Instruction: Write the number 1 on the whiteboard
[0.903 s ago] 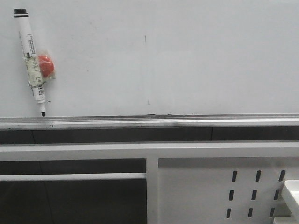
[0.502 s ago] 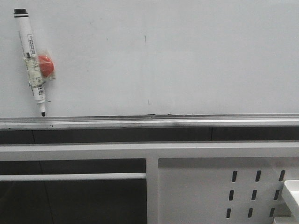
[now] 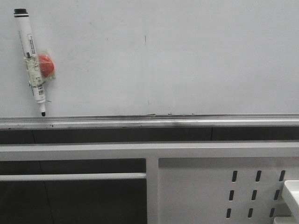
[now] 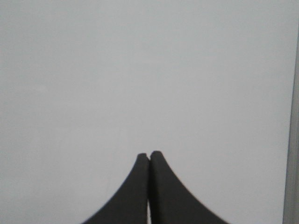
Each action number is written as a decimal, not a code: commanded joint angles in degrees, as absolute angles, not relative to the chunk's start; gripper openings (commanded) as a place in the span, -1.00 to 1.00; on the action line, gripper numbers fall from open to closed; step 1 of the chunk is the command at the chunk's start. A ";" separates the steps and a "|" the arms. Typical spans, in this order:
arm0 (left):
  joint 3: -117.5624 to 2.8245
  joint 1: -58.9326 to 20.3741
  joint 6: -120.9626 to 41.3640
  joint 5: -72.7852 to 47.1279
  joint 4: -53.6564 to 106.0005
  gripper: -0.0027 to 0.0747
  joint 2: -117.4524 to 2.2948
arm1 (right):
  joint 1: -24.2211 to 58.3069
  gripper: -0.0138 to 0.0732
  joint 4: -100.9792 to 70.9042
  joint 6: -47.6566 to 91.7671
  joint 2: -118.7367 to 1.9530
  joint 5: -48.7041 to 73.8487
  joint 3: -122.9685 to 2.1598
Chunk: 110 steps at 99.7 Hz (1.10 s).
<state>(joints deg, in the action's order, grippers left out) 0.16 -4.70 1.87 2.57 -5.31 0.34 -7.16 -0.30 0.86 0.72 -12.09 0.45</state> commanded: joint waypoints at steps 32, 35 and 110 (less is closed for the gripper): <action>-7.23 -4.53 4.69 -6.74 8.59 -0.98 -3.45 | -7.45 -0.85 -3.85 -13.95 -5.26 15.93 -17.06; -9.11 -4.53 4.69 -4.09 8.21 -0.98 -4.80 | -7.45 -0.85 -3.85 -13.95 -7.06 16.25 -19.15; -12.59 -4.64 4.81 14.02 7.43 -0.98 -9.45 | -7.45 -0.85 -4.09 -13.95 -19.56 8.88 -25.38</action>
<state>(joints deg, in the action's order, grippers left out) -10.55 -4.70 4.30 10.42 8.01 -8.26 -7.16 -4.15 -14.19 -18.59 12.84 -23.39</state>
